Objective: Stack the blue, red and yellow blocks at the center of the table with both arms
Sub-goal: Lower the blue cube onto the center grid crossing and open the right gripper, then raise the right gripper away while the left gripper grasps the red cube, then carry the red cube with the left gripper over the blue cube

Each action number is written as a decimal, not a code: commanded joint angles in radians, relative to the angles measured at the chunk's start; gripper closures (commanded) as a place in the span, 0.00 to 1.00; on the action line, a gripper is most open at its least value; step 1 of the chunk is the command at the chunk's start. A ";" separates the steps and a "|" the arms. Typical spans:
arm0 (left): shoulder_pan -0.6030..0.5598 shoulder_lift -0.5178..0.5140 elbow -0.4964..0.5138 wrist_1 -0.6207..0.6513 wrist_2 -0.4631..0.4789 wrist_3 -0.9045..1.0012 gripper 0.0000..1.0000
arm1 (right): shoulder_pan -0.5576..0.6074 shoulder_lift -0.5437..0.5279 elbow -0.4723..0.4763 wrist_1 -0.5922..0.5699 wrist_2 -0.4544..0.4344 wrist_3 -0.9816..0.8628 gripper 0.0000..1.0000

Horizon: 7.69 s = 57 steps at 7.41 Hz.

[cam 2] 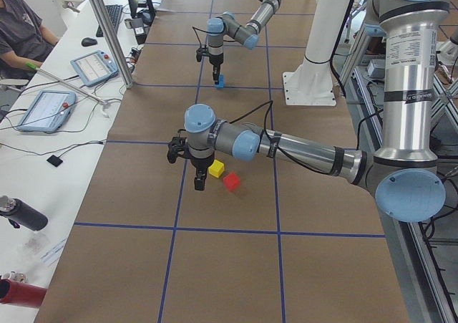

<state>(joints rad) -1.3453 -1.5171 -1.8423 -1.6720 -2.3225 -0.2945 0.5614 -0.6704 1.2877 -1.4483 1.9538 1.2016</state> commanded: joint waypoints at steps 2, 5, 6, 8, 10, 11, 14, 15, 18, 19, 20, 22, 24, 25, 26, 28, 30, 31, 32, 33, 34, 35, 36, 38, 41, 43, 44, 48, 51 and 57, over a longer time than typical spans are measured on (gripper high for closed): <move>0.000 0.000 0.000 0.000 0.000 0.000 0.01 | 0.000 0.000 -0.002 0.000 -0.001 0.001 1.00; 0.000 0.000 0.000 0.000 0.000 -0.002 0.01 | -0.002 0.011 -0.010 0.002 -0.003 0.000 1.00; 0.000 0.000 -0.002 0.000 0.000 -0.002 0.01 | -0.006 0.015 -0.016 0.002 -0.007 0.001 1.00; 0.000 0.000 -0.002 0.000 0.000 -0.002 0.01 | -0.014 0.014 -0.021 0.005 -0.022 0.000 1.00; 0.000 0.000 -0.002 0.000 0.000 -0.002 0.01 | -0.014 0.015 -0.019 0.005 -0.023 -0.001 1.00; 0.000 0.000 -0.002 0.000 0.000 -0.002 0.01 | -0.014 0.015 -0.019 0.005 -0.023 0.001 0.68; 0.000 0.000 -0.002 0.002 0.000 -0.002 0.01 | -0.014 0.015 -0.021 0.005 -0.027 -0.002 0.01; 0.000 0.000 -0.002 0.002 0.000 -0.002 0.01 | -0.014 0.015 -0.021 0.005 -0.027 -0.002 0.01; 0.011 0.002 -0.002 0.002 0.000 -0.032 0.01 | -0.014 0.015 -0.016 0.008 -0.027 -0.008 0.00; 0.024 0.006 -0.005 -0.011 0.000 -0.050 0.00 | -0.008 0.028 -0.007 0.008 -0.027 -0.010 0.00; 0.087 0.027 -0.003 -0.094 0.012 -0.093 0.00 | 0.001 0.031 0.017 0.003 -0.015 -0.011 0.00; 0.228 0.084 -0.003 -0.242 0.040 -0.091 0.08 | 0.021 -0.027 0.099 -0.001 -0.006 -0.010 0.00; 0.296 0.158 0.026 -0.447 0.043 0.066 0.04 | 0.052 -0.122 0.192 0.000 0.016 -0.011 0.00; 0.308 0.169 0.025 -0.459 0.043 0.116 0.01 | 0.060 -0.132 0.194 0.000 0.019 -0.011 0.00; 0.340 0.169 0.026 -0.489 0.063 0.139 0.00 | 0.064 -0.158 0.203 0.005 0.022 -0.017 0.00; 0.397 0.169 0.031 -0.489 0.126 0.141 0.00 | 0.080 -0.225 0.248 0.009 0.027 -0.071 0.00; 0.428 0.155 0.044 -0.483 0.129 0.140 0.00 | 0.081 -0.235 0.246 0.009 0.027 -0.071 0.00; 0.440 0.135 0.069 -0.483 0.133 0.140 0.01 | 0.081 -0.241 0.248 0.011 0.027 -0.071 0.00; 0.442 0.106 0.098 -0.482 0.132 0.138 0.01 | 0.080 -0.242 0.246 0.011 0.025 -0.071 0.00; 0.442 0.094 0.119 -0.482 0.132 0.138 0.01 | 0.080 -0.251 0.246 0.011 0.022 -0.071 0.00; 0.442 0.094 0.120 -0.482 0.132 0.140 0.01 | 0.080 -0.250 0.246 0.011 0.020 -0.071 0.00; 0.442 0.089 0.132 -0.482 0.132 0.140 0.01 | 0.078 -0.250 0.246 0.011 0.019 -0.071 0.00; 0.442 0.069 0.156 -0.482 0.130 0.140 0.01 | 0.078 -0.250 0.246 0.011 0.019 -0.071 0.00; 0.443 0.066 0.160 -0.482 0.124 0.138 0.27 | 0.077 -0.252 0.245 0.011 0.014 -0.071 0.00; 0.437 0.080 0.147 -0.480 0.120 0.127 1.00 | 0.077 -0.252 0.245 0.011 0.013 -0.071 0.00; 0.433 0.083 0.013 -0.346 0.088 -0.089 1.00 | 0.077 -0.252 0.245 0.012 0.013 -0.070 0.00; 0.442 0.069 -0.123 -0.163 0.087 -0.195 1.00 | 0.080 -0.264 0.246 0.016 0.016 -0.071 0.00; 0.668 -0.455 -0.096 0.081 0.118 -0.806 1.00 | 0.298 -0.524 0.282 0.209 0.230 -0.286 0.00; 0.731 -0.832 0.174 0.189 0.338 -0.886 1.00 | 0.475 -0.700 0.282 0.223 0.344 -0.484 0.01; 0.778 -1.046 0.468 0.146 0.397 -0.844 1.00 | 0.502 -0.749 0.305 0.236 0.336 -0.482 0.00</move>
<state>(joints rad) -0.5721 -2.5432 -1.4056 -1.5226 -1.9305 -1.1531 1.0628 -1.4178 1.5899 -1.2119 2.2933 0.7175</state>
